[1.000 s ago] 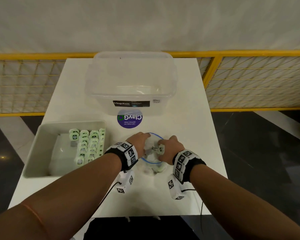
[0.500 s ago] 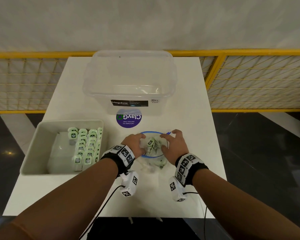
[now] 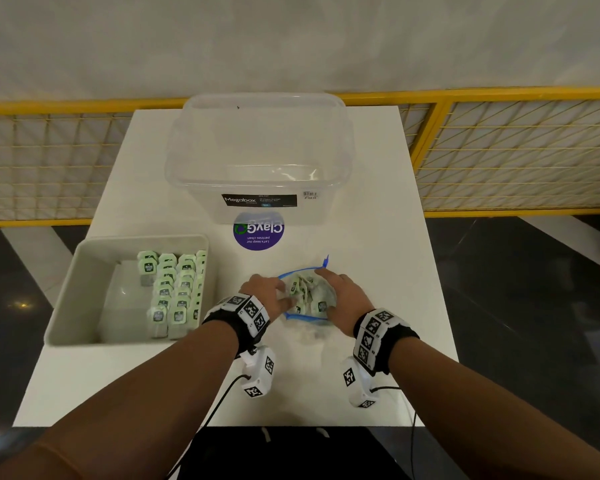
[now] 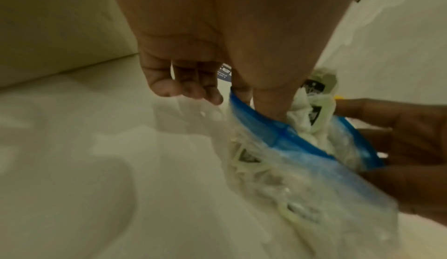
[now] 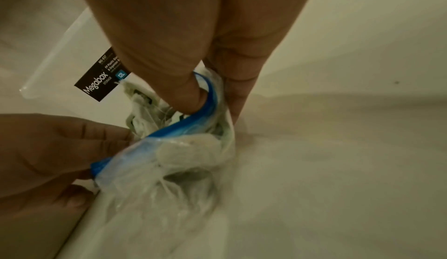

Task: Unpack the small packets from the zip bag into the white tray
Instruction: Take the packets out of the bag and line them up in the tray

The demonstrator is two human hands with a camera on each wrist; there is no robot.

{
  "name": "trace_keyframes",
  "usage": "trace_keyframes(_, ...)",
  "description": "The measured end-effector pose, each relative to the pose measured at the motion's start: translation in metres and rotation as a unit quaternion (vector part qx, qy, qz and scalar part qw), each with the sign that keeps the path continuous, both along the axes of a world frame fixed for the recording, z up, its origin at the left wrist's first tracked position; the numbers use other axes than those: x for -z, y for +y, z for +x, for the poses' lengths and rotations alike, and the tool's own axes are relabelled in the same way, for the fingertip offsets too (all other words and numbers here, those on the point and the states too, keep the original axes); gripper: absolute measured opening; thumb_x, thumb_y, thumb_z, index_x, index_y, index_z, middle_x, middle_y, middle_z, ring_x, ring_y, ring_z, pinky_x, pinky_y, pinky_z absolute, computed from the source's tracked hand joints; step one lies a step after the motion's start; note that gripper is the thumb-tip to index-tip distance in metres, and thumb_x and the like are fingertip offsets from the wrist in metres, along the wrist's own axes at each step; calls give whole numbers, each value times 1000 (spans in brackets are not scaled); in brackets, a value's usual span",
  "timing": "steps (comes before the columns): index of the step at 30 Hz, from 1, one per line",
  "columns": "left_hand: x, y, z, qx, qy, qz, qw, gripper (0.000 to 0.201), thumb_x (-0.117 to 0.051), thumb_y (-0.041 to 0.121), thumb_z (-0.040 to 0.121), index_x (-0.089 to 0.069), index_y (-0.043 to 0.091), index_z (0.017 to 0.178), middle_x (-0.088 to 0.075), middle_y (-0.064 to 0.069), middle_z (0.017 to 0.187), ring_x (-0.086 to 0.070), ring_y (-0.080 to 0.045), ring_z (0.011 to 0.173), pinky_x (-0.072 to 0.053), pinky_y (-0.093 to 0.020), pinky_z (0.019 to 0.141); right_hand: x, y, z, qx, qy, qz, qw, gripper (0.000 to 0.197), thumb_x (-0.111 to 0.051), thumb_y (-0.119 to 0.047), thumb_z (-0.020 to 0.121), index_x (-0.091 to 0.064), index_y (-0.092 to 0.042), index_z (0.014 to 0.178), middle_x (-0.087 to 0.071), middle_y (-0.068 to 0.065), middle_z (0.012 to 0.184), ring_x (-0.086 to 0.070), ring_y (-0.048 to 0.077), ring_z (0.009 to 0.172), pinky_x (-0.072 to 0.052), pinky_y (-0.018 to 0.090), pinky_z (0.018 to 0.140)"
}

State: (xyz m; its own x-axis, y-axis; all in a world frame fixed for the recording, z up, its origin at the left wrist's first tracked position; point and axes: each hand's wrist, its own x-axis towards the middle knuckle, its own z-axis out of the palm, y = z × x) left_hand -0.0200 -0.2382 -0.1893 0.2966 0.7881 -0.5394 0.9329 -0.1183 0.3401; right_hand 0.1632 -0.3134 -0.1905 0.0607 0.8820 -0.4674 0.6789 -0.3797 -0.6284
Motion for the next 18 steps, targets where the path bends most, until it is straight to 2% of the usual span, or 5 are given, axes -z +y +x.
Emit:
trace_keyframes(3,-10,4,3,20,42,20,999,53,-66,67,73,-65,32,113,-45,-8,116,-54,-26,107,-46,-35,93,2,3,0,-8,-9,-8,1000,78,-62,-6,82,-27,-29,149,-45,9,133,-46,27,125,-37,29,100)
trace_keyframes(7,-25,16,12,24,-46,108,993,38,-83,45,65,-67,27,94,-40,3,106,-48,-17,100,-44,-30,89,-2,8,0,-27,-31,-18,999,83,-68,-11,81,-26,-26,150,-44,11,132,-46,29,124,-39,32,100)
trace_keyframes(12,-32,19,24,136,-89,125,979,32,-69,20,84,-64,26,115,-53,1,116,-52,-19,107,-45,-31,92,-5,11,-3,-43,-37,-1,998,78,-65,-11,79,-31,-30,147,-49,11,124,-51,30,115,-41,30,92)
trace_keyframes(15,-34,23,24,152,-73,127,977,20,-63,24,89,-70,26,108,-58,1,112,-55,-19,106,-46,-30,90,-9,14,-1,-50,-37,8,998,75,-64,-18,77,-34,-37,144,-50,9,122,-52,28,113,-46,34,91)
trace_keyframes(18,-37,24,23,149,-85,136,976,31,-64,27,89,-63,26,120,-57,1,115,-53,-17,107,-44,-29,91,-13,16,1,-51,-49,12,997,68,-65,-18,79,-42,-32,142,-46,9,130,-49,27,119,-42,31,97)
